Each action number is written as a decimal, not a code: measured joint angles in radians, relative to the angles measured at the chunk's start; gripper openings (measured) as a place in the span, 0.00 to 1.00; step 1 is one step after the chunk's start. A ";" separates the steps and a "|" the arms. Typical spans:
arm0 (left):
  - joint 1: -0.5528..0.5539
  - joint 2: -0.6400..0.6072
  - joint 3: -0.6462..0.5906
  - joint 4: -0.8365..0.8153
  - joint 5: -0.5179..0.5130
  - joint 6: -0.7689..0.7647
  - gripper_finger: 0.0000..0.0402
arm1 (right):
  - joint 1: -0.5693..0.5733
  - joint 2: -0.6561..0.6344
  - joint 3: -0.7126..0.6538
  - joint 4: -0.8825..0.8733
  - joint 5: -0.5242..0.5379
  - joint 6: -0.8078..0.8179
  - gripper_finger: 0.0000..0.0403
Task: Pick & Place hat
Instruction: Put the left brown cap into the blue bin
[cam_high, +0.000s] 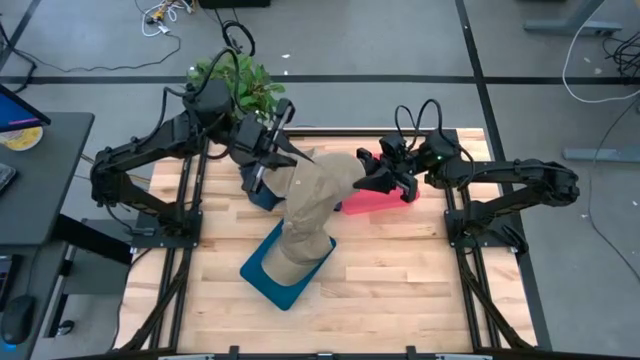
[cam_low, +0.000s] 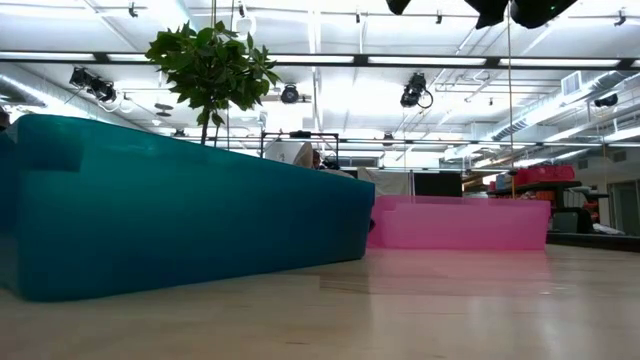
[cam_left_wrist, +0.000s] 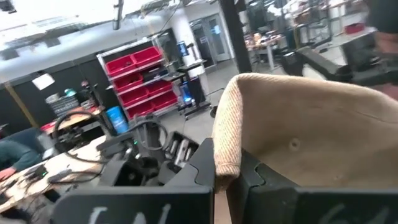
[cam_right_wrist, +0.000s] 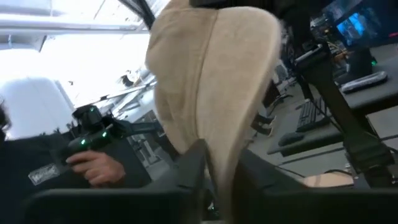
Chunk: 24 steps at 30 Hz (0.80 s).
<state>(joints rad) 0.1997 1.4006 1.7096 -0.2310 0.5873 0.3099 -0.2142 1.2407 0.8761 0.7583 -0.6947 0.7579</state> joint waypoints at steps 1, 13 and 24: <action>0.000 0.000 0.000 -0.003 -0.017 0.000 0.03 | 0.000 0.000 0.000 0.003 -0.016 -0.008 0.06; -0.001 -0.017 0.001 -0.007 -0.288 -0.032 0.35 | -0.001 -0.025 0.002 -0.009 -0.018 0.020 0.02; 0.000 -0.135 0.001 0.006 -0.521 -0.012 0.63 | -0.035 -0.153 0.002 -0.131 -0.030 -0.034 0.01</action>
<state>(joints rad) 0.2001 1.2659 1.7103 -0.2255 0.0659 0.2981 -0.2490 1.0877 0.8776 0.6269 -0.7252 0.7241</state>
